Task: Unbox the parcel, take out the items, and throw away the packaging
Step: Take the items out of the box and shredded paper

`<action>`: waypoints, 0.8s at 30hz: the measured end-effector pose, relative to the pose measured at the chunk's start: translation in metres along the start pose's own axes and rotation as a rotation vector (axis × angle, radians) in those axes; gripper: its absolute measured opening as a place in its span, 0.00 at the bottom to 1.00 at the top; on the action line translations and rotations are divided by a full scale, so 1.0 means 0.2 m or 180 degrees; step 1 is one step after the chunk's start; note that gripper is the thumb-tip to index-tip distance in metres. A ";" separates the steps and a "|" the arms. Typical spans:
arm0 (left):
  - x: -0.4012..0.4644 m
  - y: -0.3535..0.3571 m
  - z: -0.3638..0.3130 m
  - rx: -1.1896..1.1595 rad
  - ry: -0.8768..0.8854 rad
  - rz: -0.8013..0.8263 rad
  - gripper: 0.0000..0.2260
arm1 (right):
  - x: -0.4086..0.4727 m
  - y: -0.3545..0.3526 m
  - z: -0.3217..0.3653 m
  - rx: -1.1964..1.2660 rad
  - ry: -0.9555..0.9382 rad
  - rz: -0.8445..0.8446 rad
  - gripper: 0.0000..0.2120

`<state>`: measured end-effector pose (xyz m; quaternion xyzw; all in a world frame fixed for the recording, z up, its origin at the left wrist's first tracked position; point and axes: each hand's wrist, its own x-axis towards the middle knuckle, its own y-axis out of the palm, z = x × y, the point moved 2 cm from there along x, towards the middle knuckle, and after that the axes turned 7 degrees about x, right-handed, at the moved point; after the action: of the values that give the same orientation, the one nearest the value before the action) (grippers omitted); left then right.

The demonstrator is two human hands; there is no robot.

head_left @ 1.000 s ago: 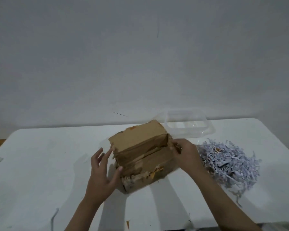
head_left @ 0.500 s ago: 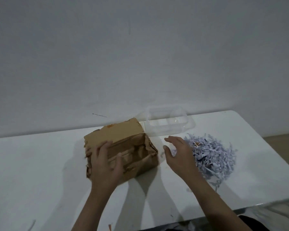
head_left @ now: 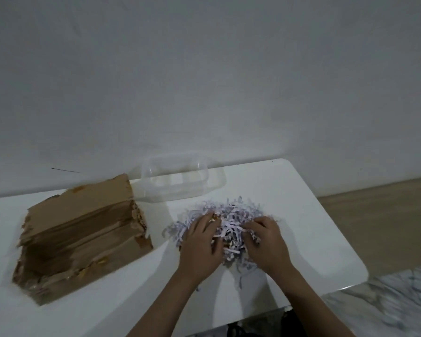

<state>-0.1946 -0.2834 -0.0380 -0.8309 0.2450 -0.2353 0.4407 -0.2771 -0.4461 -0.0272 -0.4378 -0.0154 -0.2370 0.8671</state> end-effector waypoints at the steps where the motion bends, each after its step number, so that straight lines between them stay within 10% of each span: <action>1: 0.00 0.01 0.01 -0.0020 -0.0146 -0.0072 0.21 | 0.01 -0.02 -0.04 0.0047 -0.0046 -0.0012 0.08; 11: -0.10 -0.05 0.05 0.0013 -0.0920 -0.0938 0.22 | 0.19 -0.10 -0.02 0.0645 -0.0755 -0.0411 0.07; 18: -0.20 -0.06 0.04 0.0339 -0.1243 -0.0674 0.24 | 0.33 0.00 0.16 -0.0127 -0.0591 0.1541 0.09; 24: -0.28 -0.03 0.07 0.0296 -0.1288 -0.0678 0.24 | 0.34 -0.05 0.14 0.0479 -0.0283 0.1612 0.07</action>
<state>-0.2289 -0.2374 -0.0491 -0.8611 0.0514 -0.1201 0.4914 -0.2160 -0.4579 0.0136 -0.3719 0.0390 0.0088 0.9274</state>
